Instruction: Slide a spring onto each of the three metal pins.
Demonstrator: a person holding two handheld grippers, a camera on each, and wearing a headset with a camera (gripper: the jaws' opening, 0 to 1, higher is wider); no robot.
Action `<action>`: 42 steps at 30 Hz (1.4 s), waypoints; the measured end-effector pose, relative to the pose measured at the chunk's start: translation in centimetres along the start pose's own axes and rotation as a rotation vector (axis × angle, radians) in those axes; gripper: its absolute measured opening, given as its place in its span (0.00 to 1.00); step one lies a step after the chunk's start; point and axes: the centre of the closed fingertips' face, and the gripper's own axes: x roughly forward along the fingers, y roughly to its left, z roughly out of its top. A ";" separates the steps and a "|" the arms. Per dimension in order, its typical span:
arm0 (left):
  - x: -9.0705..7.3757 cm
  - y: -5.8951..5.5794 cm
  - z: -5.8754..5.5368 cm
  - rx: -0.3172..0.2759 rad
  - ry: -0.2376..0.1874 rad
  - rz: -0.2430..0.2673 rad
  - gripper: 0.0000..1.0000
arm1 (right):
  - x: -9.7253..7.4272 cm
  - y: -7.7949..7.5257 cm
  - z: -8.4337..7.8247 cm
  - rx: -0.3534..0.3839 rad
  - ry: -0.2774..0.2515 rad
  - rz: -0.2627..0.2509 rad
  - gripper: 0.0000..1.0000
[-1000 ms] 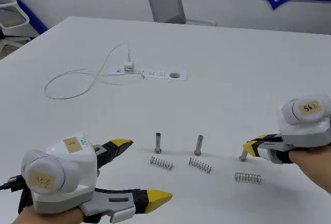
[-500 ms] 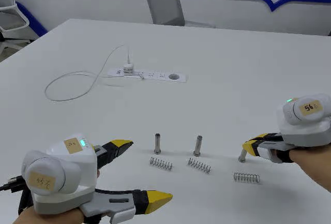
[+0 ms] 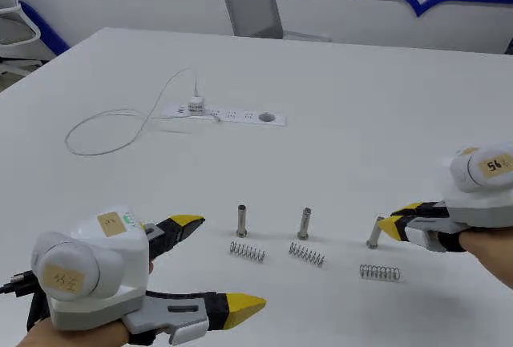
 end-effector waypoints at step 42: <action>-0.5 -0.3 -0.5 -0.008 0.022 0.022 0.83 | 1.8 5.4 -4.5 -0.455 0.232 0.339 0.16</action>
